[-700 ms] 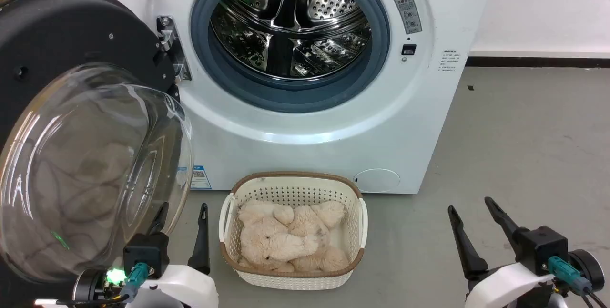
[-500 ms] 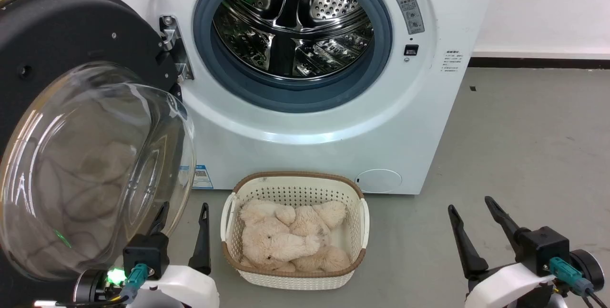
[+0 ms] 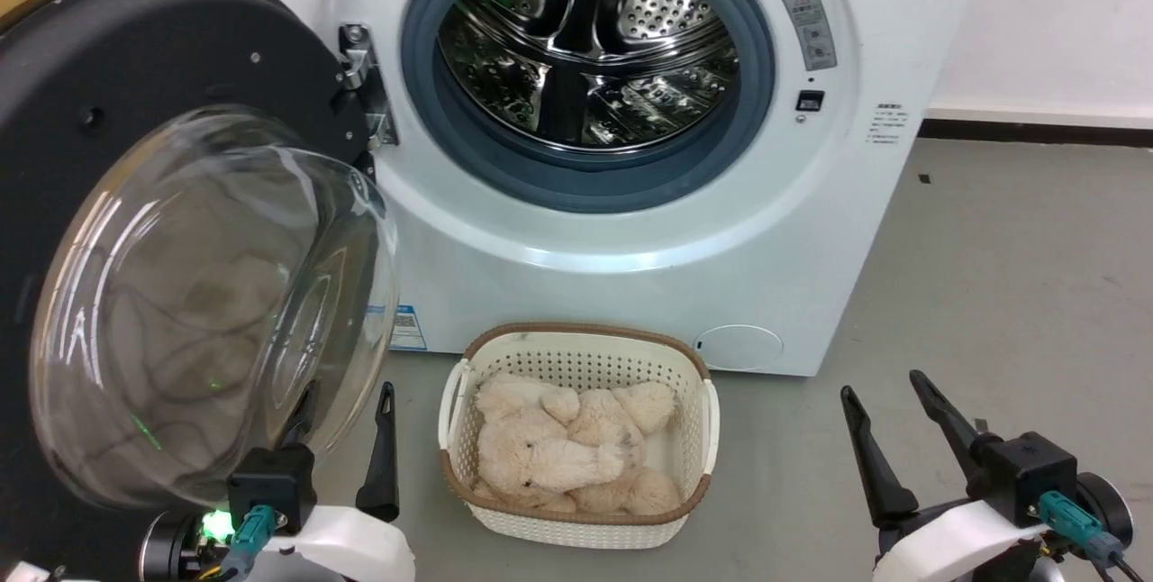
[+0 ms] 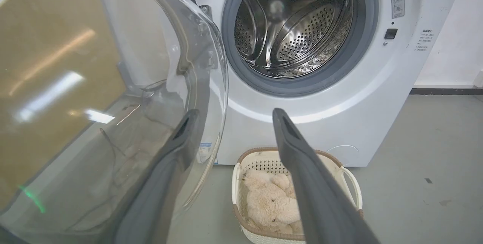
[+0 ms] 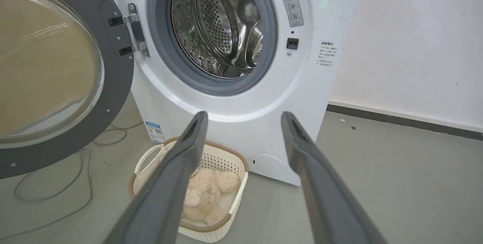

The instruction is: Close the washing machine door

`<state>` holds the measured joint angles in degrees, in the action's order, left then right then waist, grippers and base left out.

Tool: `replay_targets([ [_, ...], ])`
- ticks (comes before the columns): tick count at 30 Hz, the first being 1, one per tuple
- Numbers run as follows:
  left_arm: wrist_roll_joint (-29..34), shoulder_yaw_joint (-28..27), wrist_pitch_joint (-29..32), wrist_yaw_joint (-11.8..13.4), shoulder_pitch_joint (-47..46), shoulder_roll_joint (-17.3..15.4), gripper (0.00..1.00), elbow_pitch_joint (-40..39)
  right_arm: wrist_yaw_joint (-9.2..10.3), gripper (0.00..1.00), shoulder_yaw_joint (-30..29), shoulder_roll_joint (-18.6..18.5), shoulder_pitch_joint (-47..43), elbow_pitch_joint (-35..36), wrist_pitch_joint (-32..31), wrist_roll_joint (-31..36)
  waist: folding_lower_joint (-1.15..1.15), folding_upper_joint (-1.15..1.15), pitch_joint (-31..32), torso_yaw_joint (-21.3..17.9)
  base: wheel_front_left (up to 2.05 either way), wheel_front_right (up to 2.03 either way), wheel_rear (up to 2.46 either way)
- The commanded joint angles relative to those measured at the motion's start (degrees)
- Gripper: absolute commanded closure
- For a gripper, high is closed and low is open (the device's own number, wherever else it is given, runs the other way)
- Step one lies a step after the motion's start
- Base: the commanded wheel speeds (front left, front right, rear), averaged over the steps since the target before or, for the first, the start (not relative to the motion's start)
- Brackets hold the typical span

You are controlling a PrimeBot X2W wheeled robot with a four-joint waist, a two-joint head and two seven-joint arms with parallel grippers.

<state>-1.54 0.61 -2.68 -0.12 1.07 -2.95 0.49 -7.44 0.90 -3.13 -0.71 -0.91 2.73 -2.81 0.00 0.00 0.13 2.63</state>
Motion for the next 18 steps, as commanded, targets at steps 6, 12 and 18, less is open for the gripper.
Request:
replay_targets([
  [6, -0.63, -0.05, -1.31, 0.25, 0.76, 0.02, 0.0, 0.11, -0.01, 0.0, 0.45, 0.07, -0.49, -0.4, 1.28, -1.22, 0.0, 0.0, 0.12, 1.78, 0.0, 0.0, 0.0],
  [12, -0.97, 0.12, -2.03, 0.4, 1.0, 0.02, 0.0, 0.01, -0.01, 0.0, 0.84, 0.08, -0.64, -0.64, 2.0, -1.56, 0.0, 0.0, 0.19, 3.71, 0.0, 0.0, 0.0],
  [18, -1.25, 0.21, -2.75, 0.49, 1.26, 0.03, 0.0, -0.09, -0.02, 0.0, 1.21, 0.09, -0.77, -0.85, 2.71, -2.06, 0.0, 0.0, 0.27, 5.88, 0.0, 0.0, 0.0],
])
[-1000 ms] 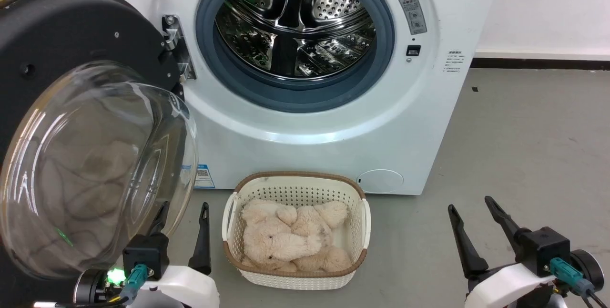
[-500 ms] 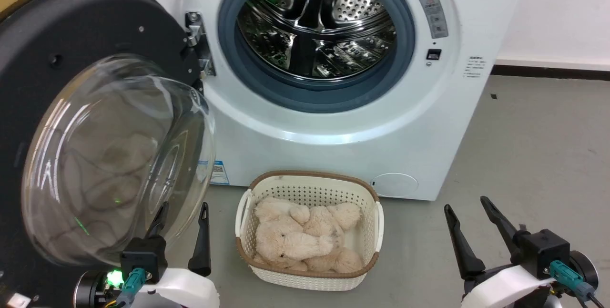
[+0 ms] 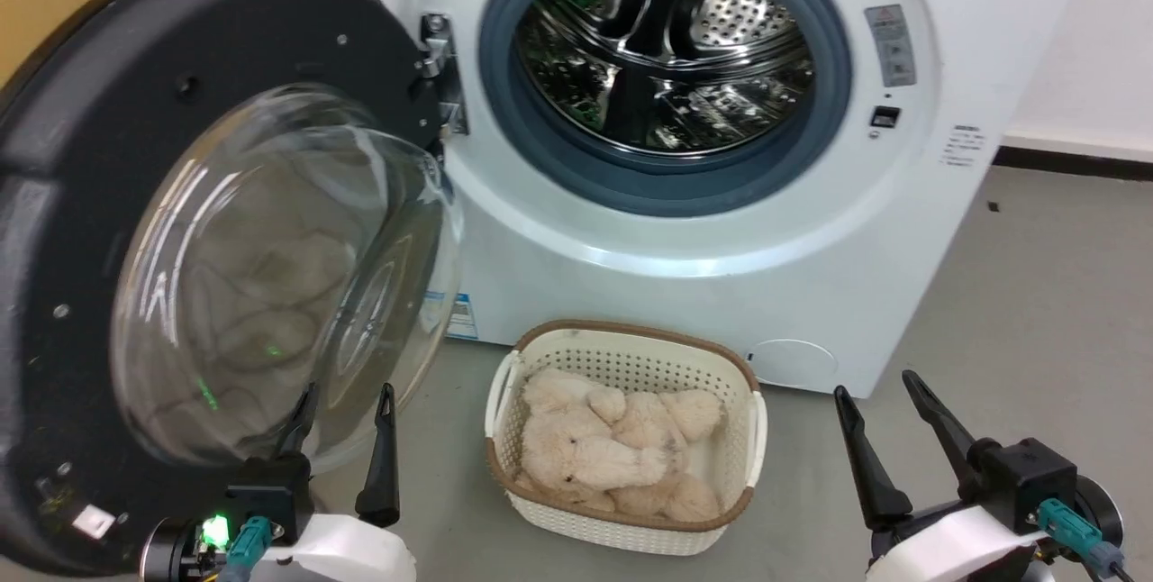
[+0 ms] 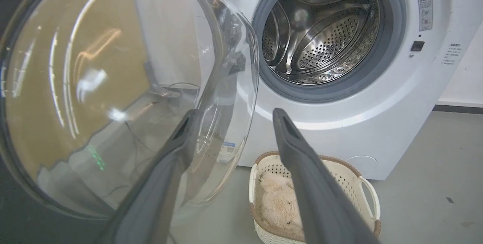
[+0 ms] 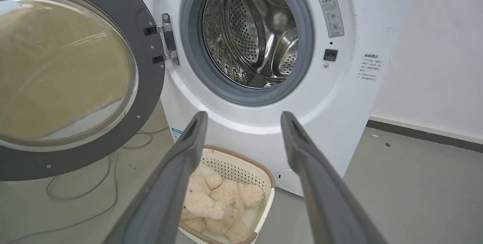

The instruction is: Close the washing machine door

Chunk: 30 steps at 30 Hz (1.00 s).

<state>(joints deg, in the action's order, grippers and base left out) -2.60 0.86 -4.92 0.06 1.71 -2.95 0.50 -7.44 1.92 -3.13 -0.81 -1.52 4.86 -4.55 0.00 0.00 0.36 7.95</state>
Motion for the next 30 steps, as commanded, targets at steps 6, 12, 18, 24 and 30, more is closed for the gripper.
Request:
replay_targets([
  [6, -0.43, -0.08, -1.23, 0.31, 0.93, 0.03, 0.0, -0.19, -0.02, 0.0, 0.72, 0.1, -0.75, -0.49, 1.3, -0.79, 0.0, 0.0, 0.18, 2.84, 0.0, 0.0, 0.0],
  [12, -0.7, -0.06, -1.95, 0.34, 1.15, 0.03, 0.0, -0.32, -0.02, 0.0, 1.25, 0.11, -0.86, -0.76, 2.02, -1.33, 0.0, 0.0, 0.37, 5.22, 0.0, 0.0, 0.0],
  [18, -1.23, -0.37, -2.66, 0.76, 1.58, 0.04, 0.0, -0.87, -0.02, 0.0, 2.35, 0.13, -0.35, -1.26, 2.73, -1.39, 0.0, 0.0, 0.08, 6.94, 0.0, 0.0, 0.0],
  [24, -1.89, -0.5, -3.38, 1.53, 2.07, 0.04, 0.0, -1.76, -0.02, 0.0, 3.68, -0.18, 0.49, -2.08, 3.45, -1.84, 0.0, 0.0, -0.32, 8.64, 0.0, 0.0, 0.0],
  [30, -2.4, -0.75, -4.1, 2.1, 2.64, 0.04, 0.0, -2.61, -0.03, 0.0, 5.34, -0.61, 1.6, -3.09, 4.17, -2.86, 0.0, 0.0, -0.7, 10.31, 0.0, 0.0, 0.0],
])
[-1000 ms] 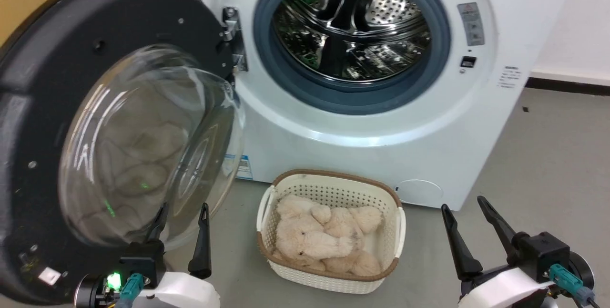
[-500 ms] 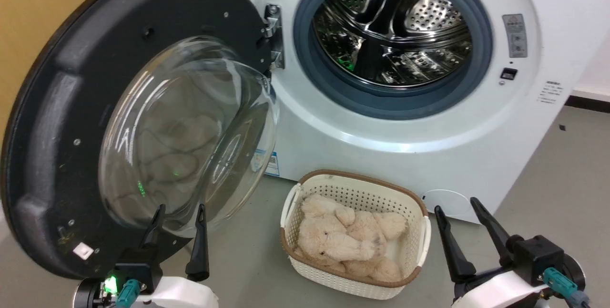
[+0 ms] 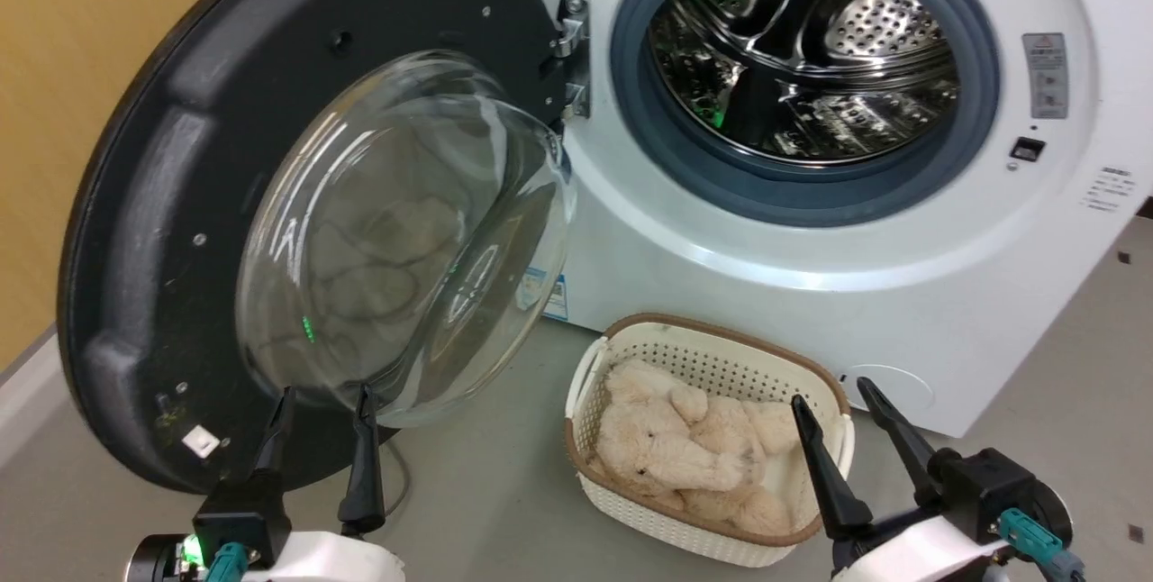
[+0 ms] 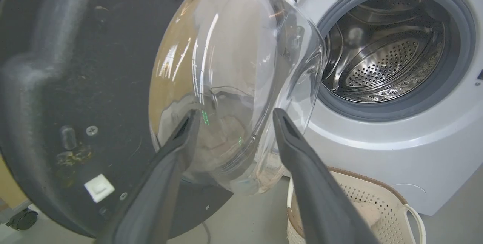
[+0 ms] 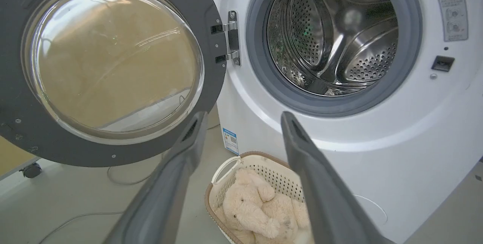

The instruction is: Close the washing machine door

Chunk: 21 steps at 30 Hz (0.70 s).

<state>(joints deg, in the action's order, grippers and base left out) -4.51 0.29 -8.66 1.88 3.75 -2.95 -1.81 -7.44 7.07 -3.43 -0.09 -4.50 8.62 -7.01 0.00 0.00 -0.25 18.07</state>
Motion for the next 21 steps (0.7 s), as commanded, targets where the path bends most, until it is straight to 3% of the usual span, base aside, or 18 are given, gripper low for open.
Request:
replay_targets([
  [1, -0.56, -0.22, -0.47, 0.34, 0.68, 0.04, 0.0, -0.44, -0.03, 0.0, 0.5, -0.4, 1.08, -0.28, 0.53, -0.6, 0.0, 0.0, -0.16, 0.47, 0.0, 0.0, 0.0],
  [21, -1.53, -0.85, -2.87, 1.63, 2.22, 0.06, 0.0, -2.11, -0.03, 0.0, 4.11, -1.29, 3.44, -2.45, 2.92, -3.51, 0.0, 0.0, -0.74, 5.6, 0.0, 0.0, 0.0],
])
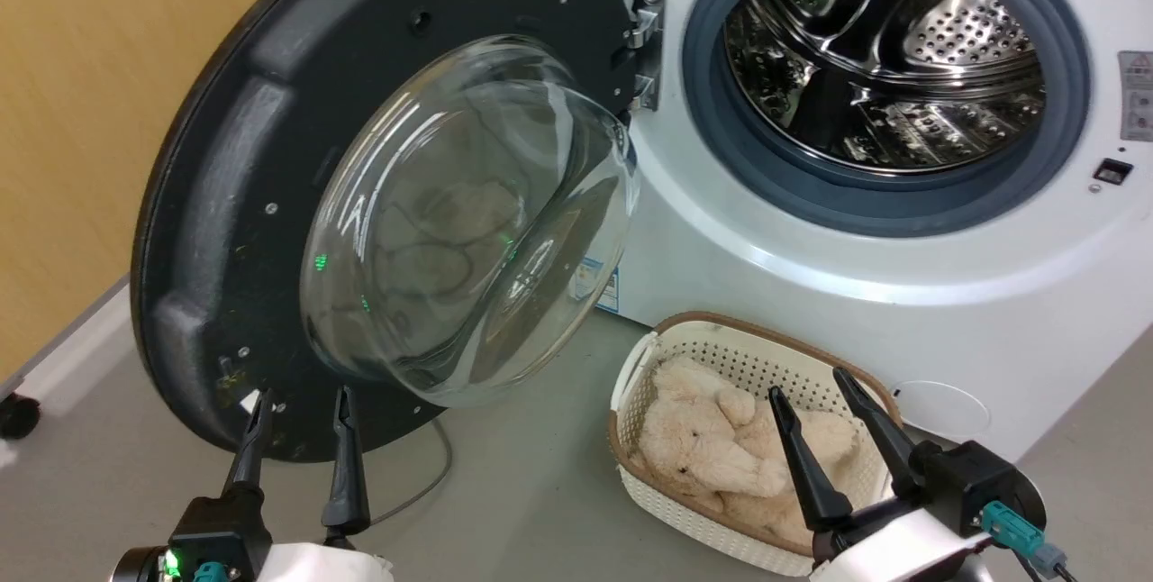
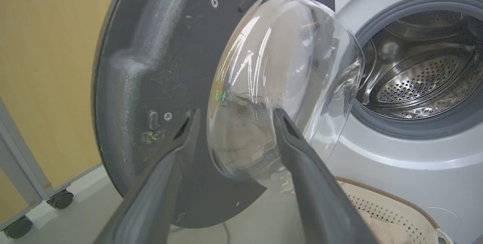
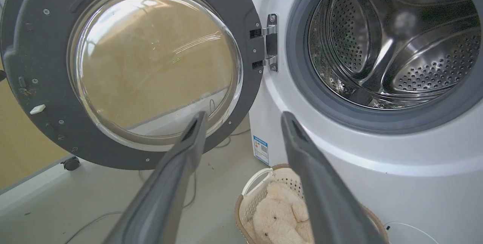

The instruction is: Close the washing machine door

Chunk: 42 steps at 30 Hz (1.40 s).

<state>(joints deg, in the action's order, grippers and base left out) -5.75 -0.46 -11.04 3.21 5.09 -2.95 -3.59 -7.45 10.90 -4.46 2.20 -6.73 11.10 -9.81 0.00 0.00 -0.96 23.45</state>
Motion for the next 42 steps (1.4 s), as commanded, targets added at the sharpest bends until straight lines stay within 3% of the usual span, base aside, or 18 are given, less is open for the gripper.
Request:
replay_targets([
  [1, -0.36, -0.15, -0.61, 0.36, 0.93, 0.06, 0.0, -0.39, -0.02, 0.0, 0.38, -0.26, 1.21, -0.27, 0.56, -0.82, 0.0, 0.0, -0.06, 0.47, 0.0, 0.0, 0.0],
  [34, -3.19, -0.95, -3.96, 1.87, 2.12, 0.07, 0.0, -1.48, -0.03, 0.0, 3.45, -0.95, 2.4, -1.9, 3.9, -2.73, 0.0, 0.0, -1.33, 7.48, 0.0, 0.0, 0.0],
  [35, -3.23, -0.82, -3.96, 1.81, 2.11, 0.07, 0.08, -1.41, -0.03, 0.0, 3.38, -0.99, 2.37, -1.86, 3.9, -2.71, 0.0, 0.0, -1.4, 7.49, 0.0, 0.0, 0.0],
  [36, -3.35, -0.63, -3.96, 1.65, 2.12, 0.07, 0.76, -1.33, -0.03, 0.0, 3.3, -1.04, 2.34, -1.84, 3.9, -2.7, 0.0, 0.0, -1.45, 7.49, 0.0, 0.0, 0.0],
  [37, -3.36, -0.43, -3.96, 1.47, 2.13, 0.07, 1.0, -1.28, -0.03, 0.0, 3.23, -1.08, 2.32, -1.82, 3.9, -2.69, 0.0, 0.0, -1.5, 7.5, 0.0, 0.0, 0.0],
  [42, -3.27, -0.5, -3.96, 1.33, 1.94, 0.07, 1.0, -1.61, -0.03, 0.0, 2.9, -1.1, 2.12, -1.73, 3.9, -2.73, 0.0, 0.0, -1.55, 7.49, 0.0, 0.0, 0.0],
])
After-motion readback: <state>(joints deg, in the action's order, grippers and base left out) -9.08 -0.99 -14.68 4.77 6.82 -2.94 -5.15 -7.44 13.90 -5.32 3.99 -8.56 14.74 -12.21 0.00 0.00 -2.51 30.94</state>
